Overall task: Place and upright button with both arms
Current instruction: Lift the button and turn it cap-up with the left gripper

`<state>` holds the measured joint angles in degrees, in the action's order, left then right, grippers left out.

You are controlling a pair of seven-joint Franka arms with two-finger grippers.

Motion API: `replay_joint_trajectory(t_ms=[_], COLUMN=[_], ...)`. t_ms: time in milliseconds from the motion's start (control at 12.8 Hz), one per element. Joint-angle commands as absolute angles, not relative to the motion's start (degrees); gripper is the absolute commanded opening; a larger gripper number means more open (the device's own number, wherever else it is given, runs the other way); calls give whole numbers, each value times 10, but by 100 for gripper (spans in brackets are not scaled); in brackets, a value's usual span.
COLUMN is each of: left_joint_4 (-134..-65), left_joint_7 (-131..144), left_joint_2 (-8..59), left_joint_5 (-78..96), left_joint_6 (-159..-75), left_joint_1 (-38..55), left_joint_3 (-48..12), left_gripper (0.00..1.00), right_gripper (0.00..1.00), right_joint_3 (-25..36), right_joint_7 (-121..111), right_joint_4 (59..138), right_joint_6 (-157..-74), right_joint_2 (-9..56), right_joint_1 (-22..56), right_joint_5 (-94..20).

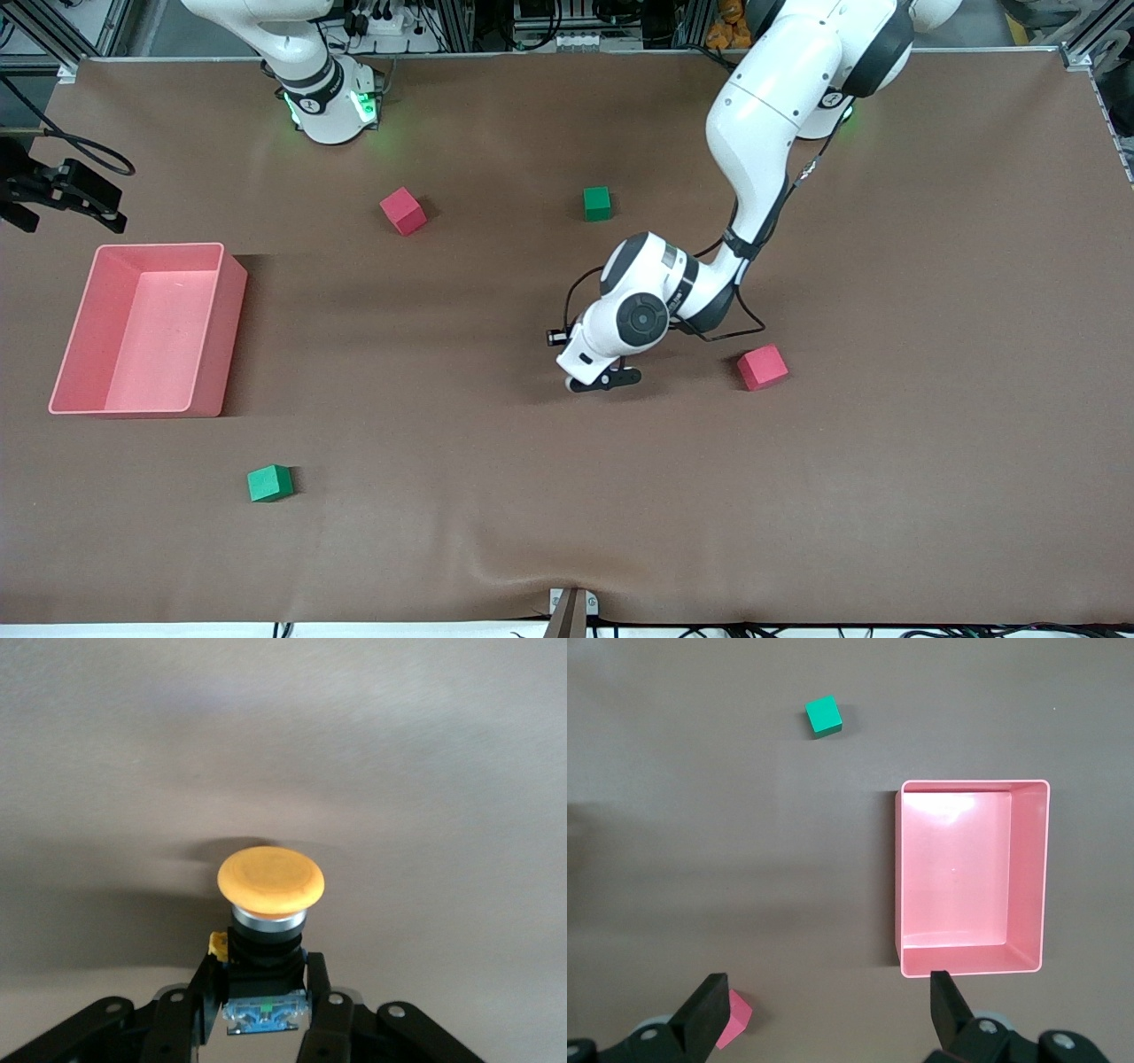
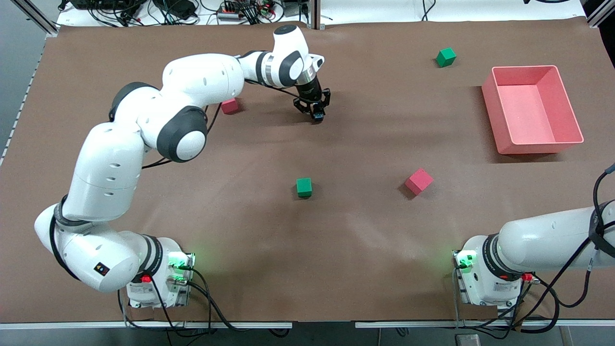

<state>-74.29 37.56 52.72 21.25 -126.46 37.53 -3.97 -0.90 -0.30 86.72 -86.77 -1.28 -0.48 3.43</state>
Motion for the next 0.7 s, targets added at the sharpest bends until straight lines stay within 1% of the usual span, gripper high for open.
replay_joint_trajectory(t_ms=[0,157,470,548,626], left_joint_4=[-740,-740,-743,-744,-744], left_joint_7=[422,436,503,539,581], left_joint_2=[501,493,497,500,500], left_joint_5=[211,212,159,127,87], left_joint_6=[-1272,-1272,-1282,-1283,-1285], left_joint_1=[444,514,654,676,681], left_joint_3=[31,109,239,254,255], left_gripper=[0,0,0,0,0], right_gripper=[100,100,100,100,100], right_joint_3=[-15,-15,-15,-14,-13], right_joint_7=[-7,-4,-1,-1,-1], right_joint_4=[852,853,854,854,854], right_joint_6=[-859,-860,-859,-859,-858], right_joint_2=[-5,-5,-5,-5,-5], right_joint_1=[-13,-13,-15,-18,-18], right_joint_5=[35,34,23,12,11])
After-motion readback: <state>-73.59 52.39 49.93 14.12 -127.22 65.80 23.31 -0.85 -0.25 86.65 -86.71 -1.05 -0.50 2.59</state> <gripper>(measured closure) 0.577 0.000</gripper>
